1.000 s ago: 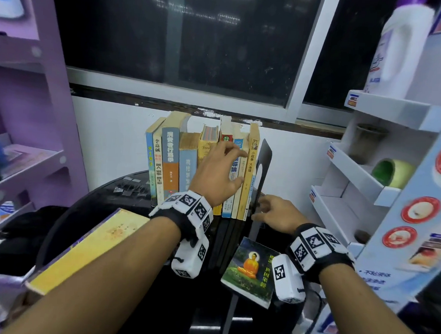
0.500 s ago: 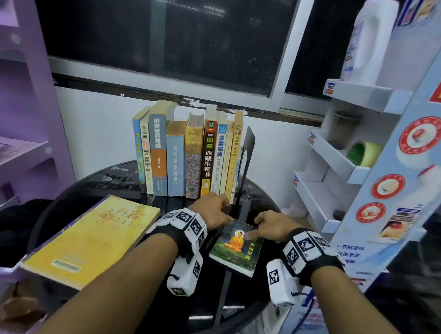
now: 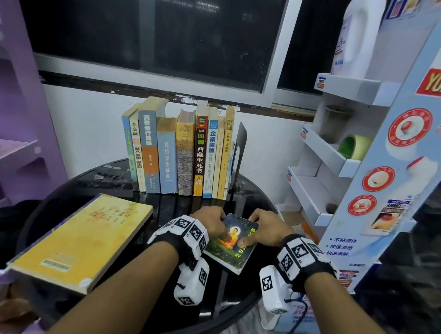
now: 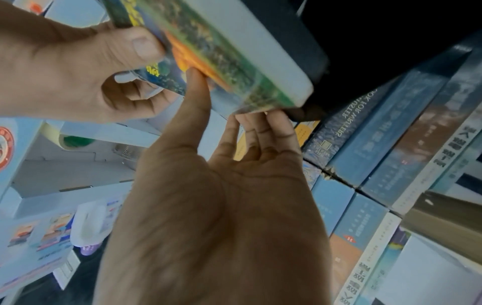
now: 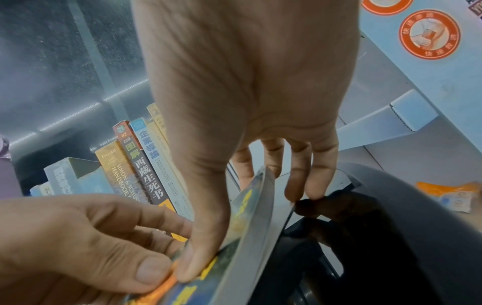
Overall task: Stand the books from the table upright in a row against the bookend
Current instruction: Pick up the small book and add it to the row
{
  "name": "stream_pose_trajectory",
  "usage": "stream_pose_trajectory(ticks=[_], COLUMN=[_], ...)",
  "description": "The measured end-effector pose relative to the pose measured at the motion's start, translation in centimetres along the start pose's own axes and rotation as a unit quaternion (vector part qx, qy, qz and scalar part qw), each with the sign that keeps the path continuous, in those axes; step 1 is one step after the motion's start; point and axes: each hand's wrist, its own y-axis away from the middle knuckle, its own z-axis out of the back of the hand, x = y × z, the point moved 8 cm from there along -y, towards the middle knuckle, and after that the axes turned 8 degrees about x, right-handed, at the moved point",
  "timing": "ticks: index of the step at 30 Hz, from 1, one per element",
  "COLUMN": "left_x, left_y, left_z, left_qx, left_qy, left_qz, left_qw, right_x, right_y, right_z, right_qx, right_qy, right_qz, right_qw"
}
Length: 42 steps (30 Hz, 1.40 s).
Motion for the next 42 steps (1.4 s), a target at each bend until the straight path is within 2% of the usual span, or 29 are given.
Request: stream_pose_trajectory(ticks=[5, 10, 14, 17, 19, 24, 30, 34, 36, 39, 42], left_x=[0.4, 0.4, 0.1, -0.3, -0.7, -1.3, -1.9, -2.2, -2.7, -3.3, -3.7], left_y=[-0.1, 0.5, 0.8, 1.3, 1.5, 2.1, 2.6, 3.0, 3.2, 3.1, 2.9], left_z=[0.7, 1.9, 3.0, 3.8, 4.0, 4.4, 3.8, 3.5, 3.3, 3.1, 3.4], left_qx=[-0.014, -0.033, -0.06, -0.111, -0.133, -0.18, -0.106, -0.069, -0.05, -0.038, -0.044], left_qy=[0.087, 0.208, 0.275, 0.302, 0.32, 0.294, 0.356, 0.37, 0.373, 0.333, 0.279], left_qz=[-0.006, -0.064, -0.11, -0.135, -0.148, -0.161, -0.206, -0.23, -0.255, -0.271, -0.265], left_qw=[0.996, 0.976, 0.953, 0.937, 0.926, 0.925, 0.906, 0.897, 0.891, 0.902, 0.922], right_x=[0.5, 1.7, 3.3, 4.1, 4.3, 4.9, 5.3, 6.0, 6.6, 6.7, 6.1], right_y=[-0.4, -0.3, 0.9, 1.8, 1.4, 0.6, 0.4, 1.1, 1.8, 2.4, 2.1], right_z=[0.8, 2.6, 4.4, 5.6, 5.5, 5.4, 5.3, 4.9, 5.2, 6.0, 6.1], right_qx=[-0.035, -0.094, -0.195, -0.279, -0.273, -0.254, -0.209, -0.149, -0.141, -0.166, -0.166], right_qy=[-0.002, 0.005, 0.041, 0.021, -0.017, -0.075, -0.111, -0.172, -0.158, -0.084, -0.071], right_qz=[0.029, 0.057, 0.073, 0.08, 0.086, 0.096, 0.097, 0.136, 0.147, 0.137, 0.118], right_qw=[0.999, 0.994, 0.977, 0.957, 0.958, 0.96, 0.967, 0.964, 0.966, 0.973, 0.977])
